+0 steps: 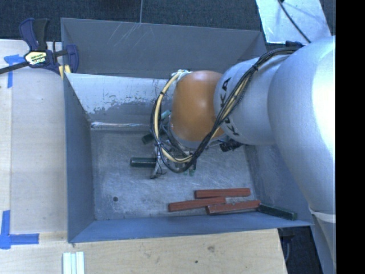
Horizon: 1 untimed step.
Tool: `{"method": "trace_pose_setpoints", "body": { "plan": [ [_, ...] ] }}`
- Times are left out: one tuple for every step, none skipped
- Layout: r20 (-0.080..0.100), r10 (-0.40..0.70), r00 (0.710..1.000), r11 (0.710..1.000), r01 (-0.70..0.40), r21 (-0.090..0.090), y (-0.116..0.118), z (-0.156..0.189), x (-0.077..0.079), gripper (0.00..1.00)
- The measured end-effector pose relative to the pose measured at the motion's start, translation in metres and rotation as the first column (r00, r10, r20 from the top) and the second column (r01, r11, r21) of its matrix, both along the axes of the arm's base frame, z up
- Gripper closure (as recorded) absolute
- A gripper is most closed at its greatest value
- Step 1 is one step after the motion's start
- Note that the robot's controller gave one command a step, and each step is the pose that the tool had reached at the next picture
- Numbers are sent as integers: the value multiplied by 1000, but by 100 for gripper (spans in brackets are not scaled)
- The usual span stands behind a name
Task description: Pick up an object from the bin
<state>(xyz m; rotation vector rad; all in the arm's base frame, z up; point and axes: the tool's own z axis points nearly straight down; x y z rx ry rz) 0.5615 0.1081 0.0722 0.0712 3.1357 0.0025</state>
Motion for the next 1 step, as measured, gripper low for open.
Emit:
{"method": "trace_pose_setpoints", "body": {
  "plan": [
    [7,-25,1000,1000,25,0,-11,163,16,100]
  ]
}}
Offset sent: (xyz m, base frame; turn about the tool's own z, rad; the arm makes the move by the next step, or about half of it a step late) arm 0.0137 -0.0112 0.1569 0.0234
